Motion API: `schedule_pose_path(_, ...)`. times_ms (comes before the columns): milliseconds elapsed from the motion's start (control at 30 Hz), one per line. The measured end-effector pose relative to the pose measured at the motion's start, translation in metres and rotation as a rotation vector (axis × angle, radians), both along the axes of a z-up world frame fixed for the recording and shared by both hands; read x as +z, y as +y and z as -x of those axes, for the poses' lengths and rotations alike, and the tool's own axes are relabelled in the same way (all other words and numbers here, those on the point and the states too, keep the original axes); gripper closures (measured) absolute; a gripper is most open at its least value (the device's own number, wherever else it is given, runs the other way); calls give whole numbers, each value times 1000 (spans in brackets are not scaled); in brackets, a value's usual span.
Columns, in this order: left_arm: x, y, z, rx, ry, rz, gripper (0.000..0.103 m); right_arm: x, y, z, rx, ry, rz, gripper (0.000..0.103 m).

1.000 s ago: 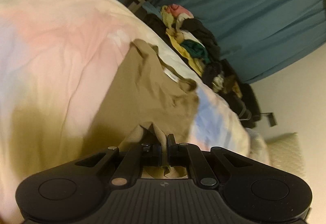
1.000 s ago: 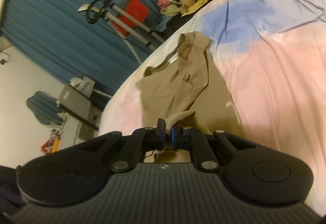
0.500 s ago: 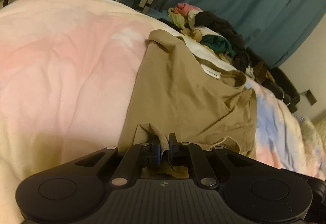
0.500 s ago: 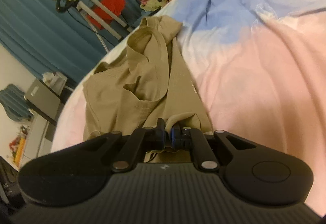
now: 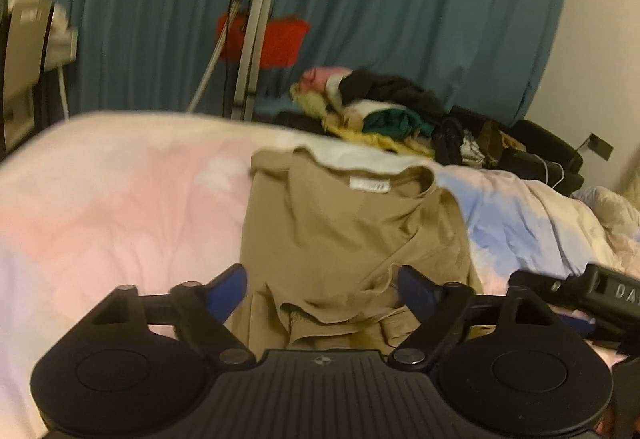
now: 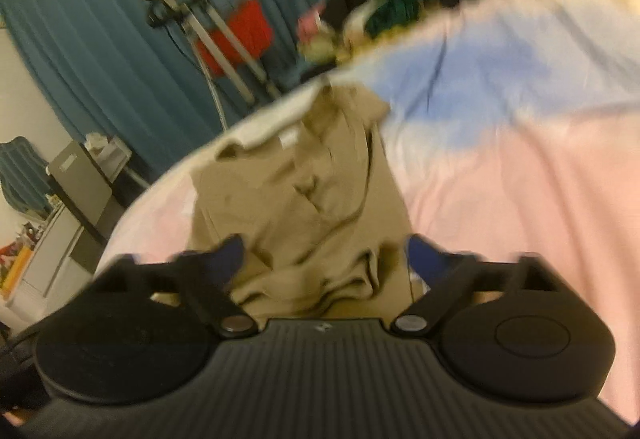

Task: Fold clothes

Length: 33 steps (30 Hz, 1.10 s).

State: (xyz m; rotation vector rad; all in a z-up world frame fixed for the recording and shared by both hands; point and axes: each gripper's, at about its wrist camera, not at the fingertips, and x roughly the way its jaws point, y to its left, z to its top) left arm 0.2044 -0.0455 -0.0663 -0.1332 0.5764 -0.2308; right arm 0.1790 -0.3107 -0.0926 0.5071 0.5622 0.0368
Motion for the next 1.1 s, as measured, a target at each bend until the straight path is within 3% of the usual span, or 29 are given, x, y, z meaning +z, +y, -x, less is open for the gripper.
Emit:
schedule_pose_path(200,19,-5,39,-40,-96,-64,9,23,13,41,11,-80,145,12)
schedule_pose_path(467,33,5,84,-79,-127,-67,7,36,28,85,13,-163,234,13)
schedule_pose_path(600,24,0,83,-77,-111,-119,5,29,29,94,7,-152,228,12)
schedule_pose_path(733,0,-9,64,-68,-44,-203,5,14,30,86,35,-130,234,13)
schedule_pose_path(800,-13,-13,54,-65,-7,-245,5,4,31,74,65,-96,215,23)
schedule_pose_path(833,-18,-14,49,-68,9,-254,5,-1,32,68,79,-79,206,37)
schedule_pose_path(900,-28,-18,37,-70,27,-290,5,-11,35,55,113,-42,196,49)
schedule_pose_path(967,-38,-23,23,-68,42,-329,5,-21,42,41,156,6,217,68)
schedule_pose_path(1100,-57,-25,-8,-48,66,-393,6,-41,49,14,194,91,261,79)
